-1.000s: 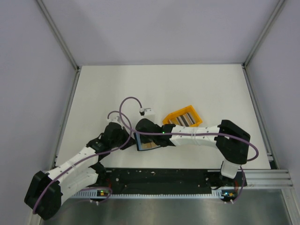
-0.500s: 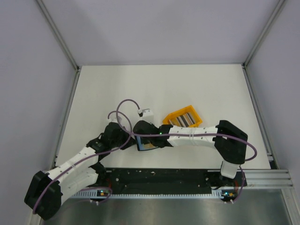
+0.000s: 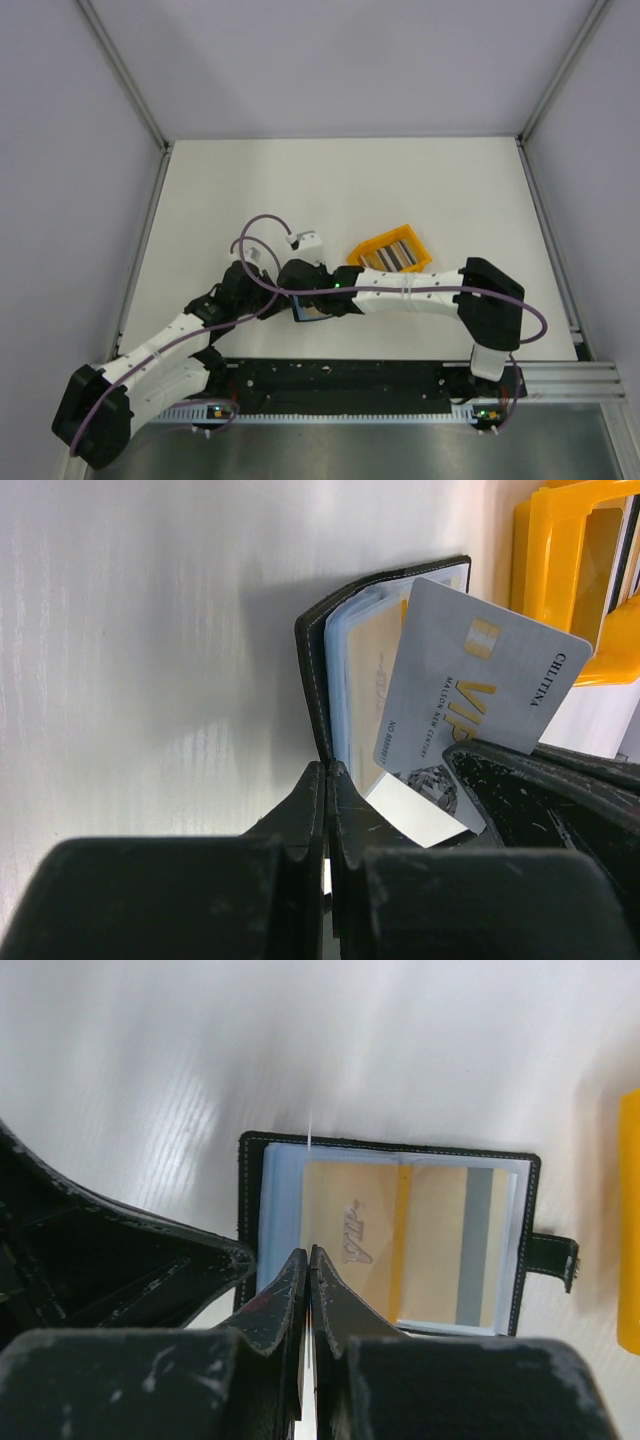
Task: Put the credit cards into the card holder
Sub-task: Turn over the card slot in the card holder.
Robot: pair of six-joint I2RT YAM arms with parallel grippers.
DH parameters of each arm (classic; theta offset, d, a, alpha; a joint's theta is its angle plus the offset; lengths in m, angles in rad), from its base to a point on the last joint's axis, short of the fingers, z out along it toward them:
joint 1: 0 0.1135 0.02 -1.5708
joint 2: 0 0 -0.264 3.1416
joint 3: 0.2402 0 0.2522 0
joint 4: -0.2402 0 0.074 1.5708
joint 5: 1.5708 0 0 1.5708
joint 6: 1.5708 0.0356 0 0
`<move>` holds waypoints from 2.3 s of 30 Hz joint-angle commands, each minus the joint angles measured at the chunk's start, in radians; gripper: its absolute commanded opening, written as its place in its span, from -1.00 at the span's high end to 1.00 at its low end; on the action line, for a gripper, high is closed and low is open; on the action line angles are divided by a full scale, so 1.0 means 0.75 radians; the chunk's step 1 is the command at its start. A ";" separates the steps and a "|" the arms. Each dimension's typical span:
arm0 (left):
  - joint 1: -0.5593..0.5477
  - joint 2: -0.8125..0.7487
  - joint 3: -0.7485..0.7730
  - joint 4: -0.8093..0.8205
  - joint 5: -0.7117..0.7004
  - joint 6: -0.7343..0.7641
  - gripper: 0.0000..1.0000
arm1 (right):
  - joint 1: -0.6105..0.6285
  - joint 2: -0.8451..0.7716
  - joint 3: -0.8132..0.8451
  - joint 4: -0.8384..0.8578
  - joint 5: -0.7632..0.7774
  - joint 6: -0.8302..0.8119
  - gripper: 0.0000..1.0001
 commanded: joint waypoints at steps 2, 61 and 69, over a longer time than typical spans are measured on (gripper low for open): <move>0.000 -0.006 0.012 0.067 0.010 -0.003 1.00 | 0.021 -0.053 0.008 0.152 -0.078 -0.020 1.00; -0.002 -0.012 0.020 0.061 0.002 -0.007 1.00 | 0.009 0.023 -0.008 0.089 -0.005 -0.035 1.00; 0.000 -0.012 0.018 0.054 -0.006 -0.007 1.00 | 0.015 -0.030 0.004 0.023 0.099 -0.043 1.00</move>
